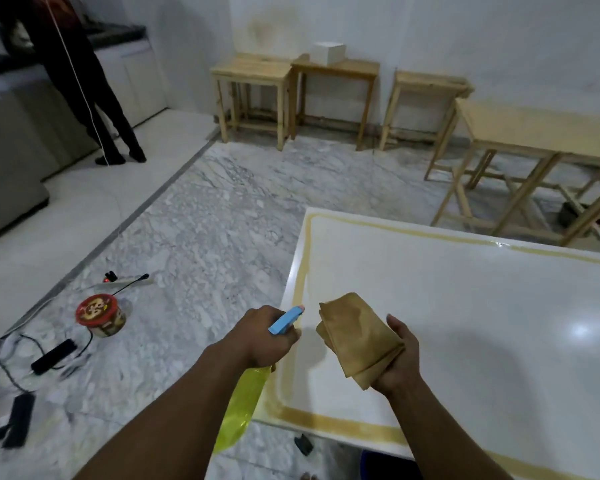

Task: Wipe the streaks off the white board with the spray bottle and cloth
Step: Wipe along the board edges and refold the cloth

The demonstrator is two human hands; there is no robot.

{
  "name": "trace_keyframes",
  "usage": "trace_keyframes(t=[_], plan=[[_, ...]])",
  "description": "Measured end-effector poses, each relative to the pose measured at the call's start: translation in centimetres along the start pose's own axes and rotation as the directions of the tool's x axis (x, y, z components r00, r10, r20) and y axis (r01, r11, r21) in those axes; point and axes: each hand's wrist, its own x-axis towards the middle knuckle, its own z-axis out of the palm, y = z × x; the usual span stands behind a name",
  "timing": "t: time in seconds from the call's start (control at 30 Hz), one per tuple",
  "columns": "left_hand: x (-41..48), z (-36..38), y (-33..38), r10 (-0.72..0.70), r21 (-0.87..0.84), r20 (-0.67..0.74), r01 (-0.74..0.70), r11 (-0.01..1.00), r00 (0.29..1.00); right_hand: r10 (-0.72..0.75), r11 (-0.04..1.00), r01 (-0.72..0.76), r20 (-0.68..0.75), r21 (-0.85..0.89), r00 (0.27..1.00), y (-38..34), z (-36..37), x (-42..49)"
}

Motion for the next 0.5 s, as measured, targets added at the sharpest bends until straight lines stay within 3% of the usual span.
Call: trace_keyframes(t=[0.27, 0.5], plan=[[8.5, -3.6, 1.0, -0.014, -0.016, 0.024, 0.014, 1.000, 1.000, -0.010, 0.998, 0.020, 0.139, -0.067, 0.990, -3.4, 7.6, 7.2], [16.3, -5.9, 1.7, 0.035, 0.087, 0.089, -0.043, 0.995, 0.995, -0.050, 0.997, 0.053, 0.071, -0.052, 0.996, -7.5, 10.9, 11.8]])
